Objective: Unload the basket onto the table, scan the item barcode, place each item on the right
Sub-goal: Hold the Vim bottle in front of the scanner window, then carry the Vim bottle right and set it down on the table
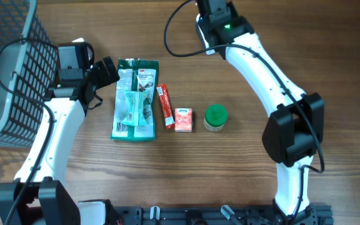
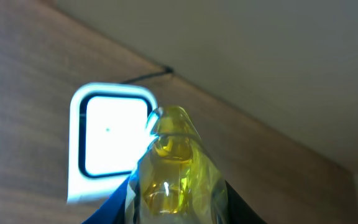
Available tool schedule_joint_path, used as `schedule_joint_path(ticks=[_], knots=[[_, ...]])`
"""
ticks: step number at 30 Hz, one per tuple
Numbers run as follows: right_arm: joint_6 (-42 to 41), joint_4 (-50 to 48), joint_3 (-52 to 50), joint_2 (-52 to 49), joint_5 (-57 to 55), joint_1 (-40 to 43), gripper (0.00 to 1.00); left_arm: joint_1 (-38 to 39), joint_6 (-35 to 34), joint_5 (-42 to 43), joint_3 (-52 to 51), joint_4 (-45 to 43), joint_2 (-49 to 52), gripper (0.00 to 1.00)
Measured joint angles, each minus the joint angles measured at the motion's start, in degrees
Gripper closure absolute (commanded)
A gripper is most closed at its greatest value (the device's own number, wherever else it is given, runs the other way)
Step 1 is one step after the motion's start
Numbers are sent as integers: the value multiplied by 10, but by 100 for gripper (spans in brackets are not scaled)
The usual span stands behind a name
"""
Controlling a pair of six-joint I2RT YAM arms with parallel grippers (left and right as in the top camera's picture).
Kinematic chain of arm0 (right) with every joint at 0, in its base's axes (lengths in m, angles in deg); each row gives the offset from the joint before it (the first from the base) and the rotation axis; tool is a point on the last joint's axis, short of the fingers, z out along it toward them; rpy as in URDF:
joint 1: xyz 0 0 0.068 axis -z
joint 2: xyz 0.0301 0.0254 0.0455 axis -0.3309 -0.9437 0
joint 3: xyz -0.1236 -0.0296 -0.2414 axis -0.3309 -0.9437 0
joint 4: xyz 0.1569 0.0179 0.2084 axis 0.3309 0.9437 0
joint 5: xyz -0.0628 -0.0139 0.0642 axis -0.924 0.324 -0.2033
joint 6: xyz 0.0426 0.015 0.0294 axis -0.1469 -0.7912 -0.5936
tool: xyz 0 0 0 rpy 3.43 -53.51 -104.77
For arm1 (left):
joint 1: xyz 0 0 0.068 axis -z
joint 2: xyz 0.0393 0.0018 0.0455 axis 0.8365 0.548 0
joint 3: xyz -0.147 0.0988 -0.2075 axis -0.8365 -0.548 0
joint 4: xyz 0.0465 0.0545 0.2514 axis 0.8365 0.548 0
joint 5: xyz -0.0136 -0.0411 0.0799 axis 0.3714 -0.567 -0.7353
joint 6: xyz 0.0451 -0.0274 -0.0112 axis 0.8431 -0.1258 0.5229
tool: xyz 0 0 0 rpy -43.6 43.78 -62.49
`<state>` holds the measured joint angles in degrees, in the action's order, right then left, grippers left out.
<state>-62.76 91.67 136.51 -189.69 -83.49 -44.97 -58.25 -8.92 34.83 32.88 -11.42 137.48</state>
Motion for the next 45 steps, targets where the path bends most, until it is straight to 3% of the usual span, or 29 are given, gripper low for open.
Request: schedule_joint_path(ticks=[13, 29, 34, 38, 40, 45], knots=[[110, -112, -2, -79, -80, -6, 72, 0, 0, 0, 0, 0, 0, 0], [106, -118, -2, -80, -160, -27, 70, 0, 0, 0, 0, 0, 0, 0], [22, -28, -5, -58, -150, -15, 69, 0, 0, 0, 0, 0, 0, 0], [-100, 124, -9, 54, -44, 44, 70, 0, 0, 0, 0, 0, 0, 0], [-161, 177, -9, 122, 24, 100, 70, 0, 0, 0, 0, 0, 0, 0], [-214, 278, 0, 194, 206, 271, 69, 0, 0, 0, 0, 0, 0, 0]])
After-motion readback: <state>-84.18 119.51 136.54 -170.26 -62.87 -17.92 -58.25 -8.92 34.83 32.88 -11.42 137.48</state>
